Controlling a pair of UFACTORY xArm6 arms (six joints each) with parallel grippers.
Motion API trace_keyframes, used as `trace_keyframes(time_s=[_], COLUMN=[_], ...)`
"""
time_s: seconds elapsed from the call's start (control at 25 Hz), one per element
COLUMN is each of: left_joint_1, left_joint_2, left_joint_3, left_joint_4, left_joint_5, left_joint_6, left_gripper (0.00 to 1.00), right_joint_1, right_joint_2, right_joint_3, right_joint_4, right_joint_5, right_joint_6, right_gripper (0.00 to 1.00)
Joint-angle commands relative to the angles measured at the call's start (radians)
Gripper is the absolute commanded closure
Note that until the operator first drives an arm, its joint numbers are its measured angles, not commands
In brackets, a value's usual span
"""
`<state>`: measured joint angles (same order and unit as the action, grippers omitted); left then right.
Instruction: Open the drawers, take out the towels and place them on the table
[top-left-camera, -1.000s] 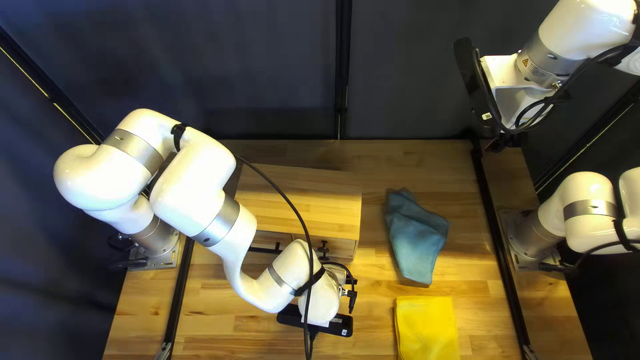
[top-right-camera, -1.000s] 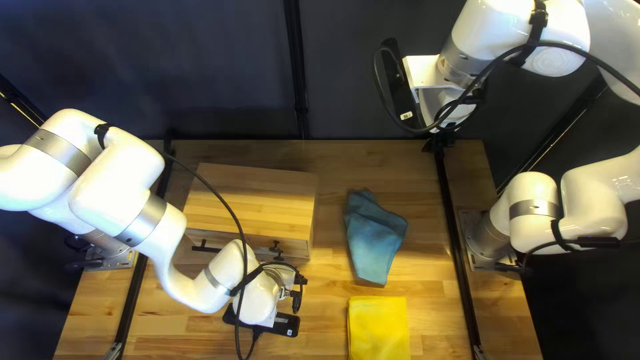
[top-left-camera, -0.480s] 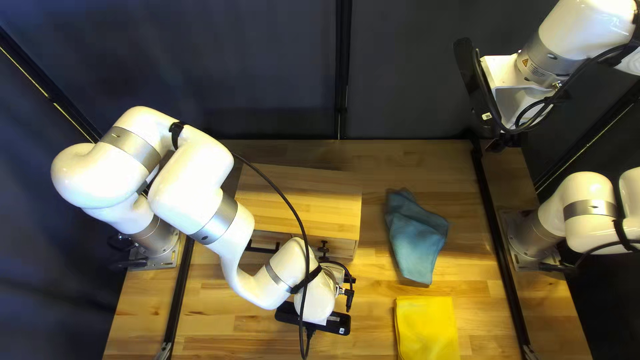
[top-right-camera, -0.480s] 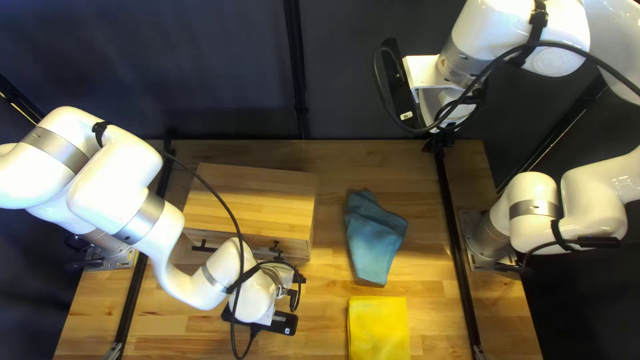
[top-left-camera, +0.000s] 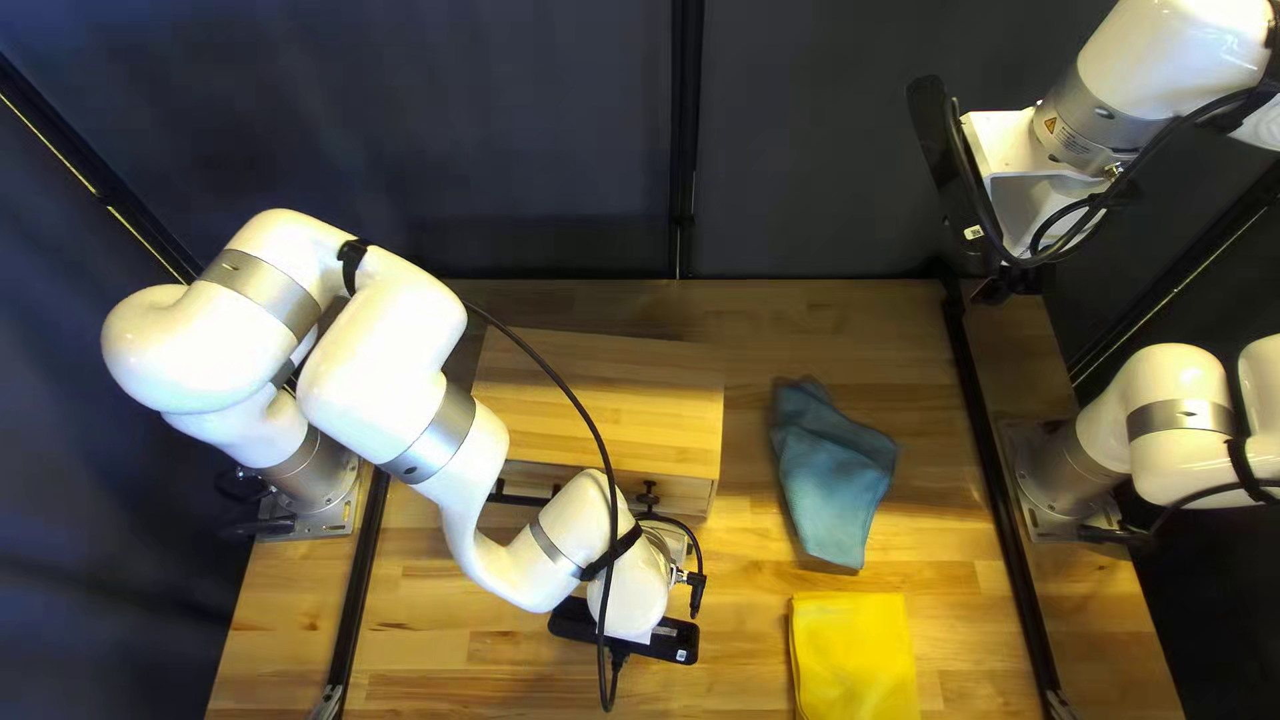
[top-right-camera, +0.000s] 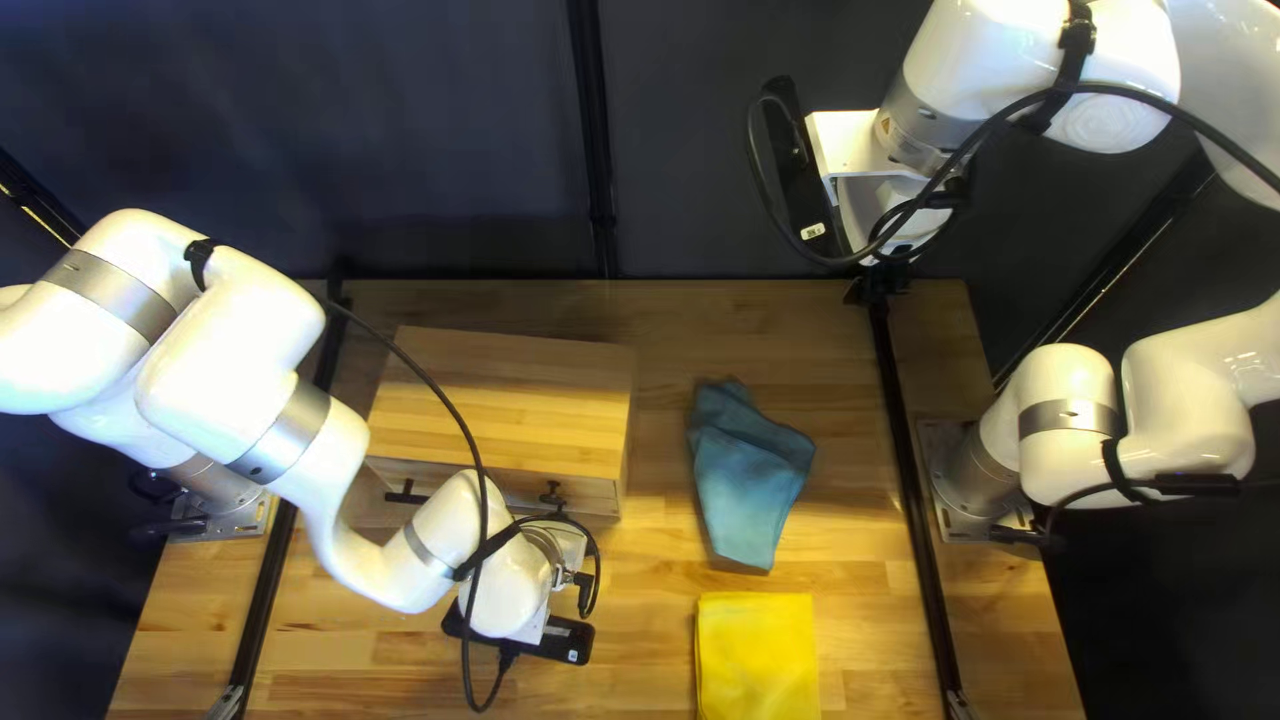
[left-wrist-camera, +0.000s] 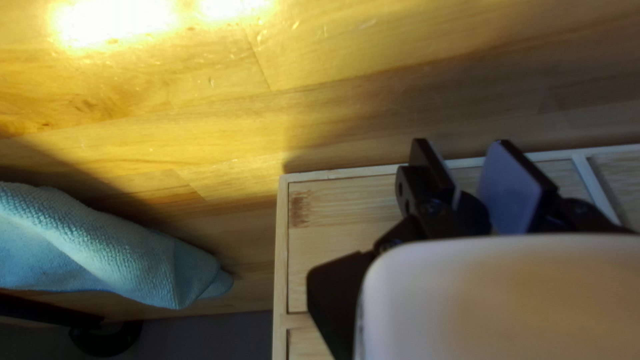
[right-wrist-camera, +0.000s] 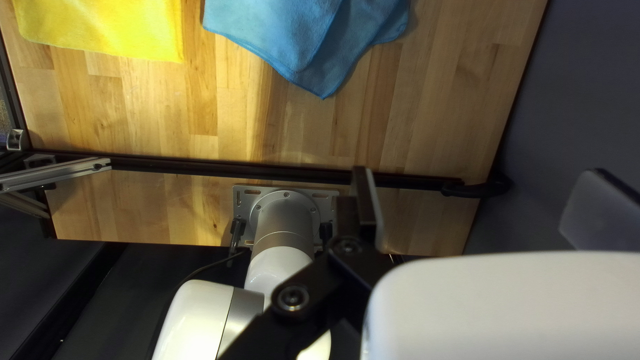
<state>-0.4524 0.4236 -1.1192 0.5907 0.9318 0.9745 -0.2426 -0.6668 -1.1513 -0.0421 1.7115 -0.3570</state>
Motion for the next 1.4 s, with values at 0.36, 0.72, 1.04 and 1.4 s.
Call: trace_keyframes(time_s=[0.36,0.72,1.04,1.4], left_joint_1=[-0.09,-0.093,-0.065,-0.062], left_joint_2=[0.02,-0.022,-0.034,-0.043], left_joint_3=[-0.033,0.005,-0.006,-0.009], left_joint_4=[-0.054,-0.045,-0.049,-0.053], left_joint_5=[0.047,0.013,0.019,0.02], left_joint_6=[-0.027,-0.021,0.007,0.012], left_gripper=[1.0,0.0,0.0,0.0], right_joint_1=[0.0,0.0,0.0,0.0], right_joint_2=[0.0,0.0,0.0,0.0], right_joint_3=[0.0,0.0,0.0,0.0], right_joint_4=[0.0,0.0,0.0,0.0], right_joint_5=[0.0,0.0,0.0,0.0], right_joint_6=[0.0,0.0,0.0,0.0], right_gripper=[0.0,0.0,0.0,0.0])
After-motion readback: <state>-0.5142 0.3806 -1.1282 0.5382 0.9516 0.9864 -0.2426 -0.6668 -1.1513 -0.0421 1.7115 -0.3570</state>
